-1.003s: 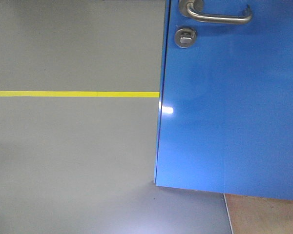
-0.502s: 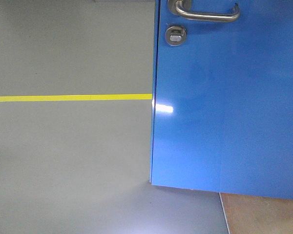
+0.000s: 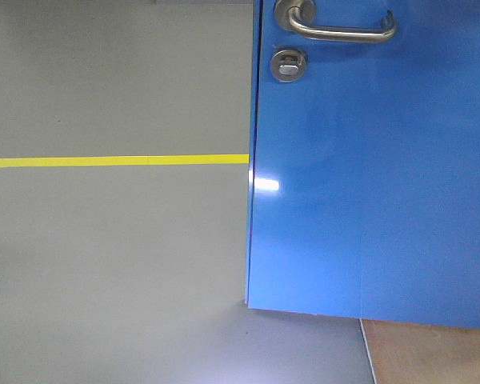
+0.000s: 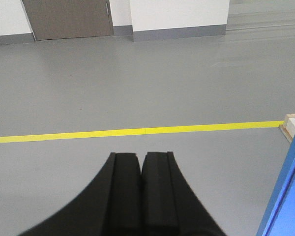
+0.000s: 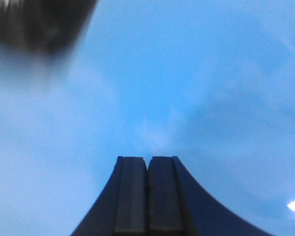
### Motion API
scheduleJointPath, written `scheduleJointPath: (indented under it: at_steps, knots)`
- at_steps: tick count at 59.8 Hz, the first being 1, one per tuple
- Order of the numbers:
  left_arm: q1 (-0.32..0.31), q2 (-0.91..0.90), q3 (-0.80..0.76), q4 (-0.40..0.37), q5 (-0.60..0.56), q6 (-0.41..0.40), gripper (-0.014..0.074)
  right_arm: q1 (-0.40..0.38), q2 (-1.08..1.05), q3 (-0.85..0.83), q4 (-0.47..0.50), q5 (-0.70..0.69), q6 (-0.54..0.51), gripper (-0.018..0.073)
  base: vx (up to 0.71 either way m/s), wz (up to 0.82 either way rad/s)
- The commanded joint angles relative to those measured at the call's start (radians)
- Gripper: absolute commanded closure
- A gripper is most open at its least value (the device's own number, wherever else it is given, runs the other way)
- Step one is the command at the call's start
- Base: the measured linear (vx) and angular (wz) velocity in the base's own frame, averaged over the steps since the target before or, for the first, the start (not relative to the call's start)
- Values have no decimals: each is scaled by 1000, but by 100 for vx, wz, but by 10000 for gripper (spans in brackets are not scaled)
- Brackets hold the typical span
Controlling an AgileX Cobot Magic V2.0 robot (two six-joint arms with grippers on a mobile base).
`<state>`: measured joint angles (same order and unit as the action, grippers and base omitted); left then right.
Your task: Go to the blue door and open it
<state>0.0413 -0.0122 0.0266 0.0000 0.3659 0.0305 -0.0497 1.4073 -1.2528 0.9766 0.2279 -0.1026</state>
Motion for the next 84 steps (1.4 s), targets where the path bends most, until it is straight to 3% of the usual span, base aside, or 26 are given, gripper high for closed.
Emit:
scheduleJointPath:
  at_steps: [1, 8, 14, 25, 40, 56, 64, 73, 78, 84]
  knots:
    - [1, -15, 4, 0, -78, -3, 526, 80, -93, 48, -293, -8, -12, 554, 0, 0]
    - [1, -15, 4, 0, -78, -3, 526, 144, -166, 144, -609, 37, -11, 554, 0, 0]
    - [1, -15, 4, 0, -78, -3, 526, 156, -199, 214, -726, 64, -11, 554, 0, 0]
    - [1, -15, 4, 0, -78, -3, 526, 103, -330, 376, -777, -8, -11, 554, 0, 0]
    - [1, -15, 4, 0, -78, -3, 526, -66, -667, 656, -795, -120, -11, 554, 0, 0]
    - [1, -15, 4, 0, -78, -3, 526, -7, -977, 946, -816, -148, -22, 554, 0, 0]
    - [1, -15, 4, 0, -78, -3, 526, -7, -1152, 1096, -894, -246, -22, 554, 0, 0]
    - [1, -15, 4, 0, -78, -3, 526, -3, -1309, 1246, -890, -326, -13, 554, 0, 0]
    - [1, -15, 4, 0, -78, -3, 526, -3, -1380, 1307, -888, -323, -8, 554, 0, 0]
    - [1, -15, 4, 0, -78, -3, 526, -3, -1423, 1298, -888, -178, -10, 554, 0, 0]
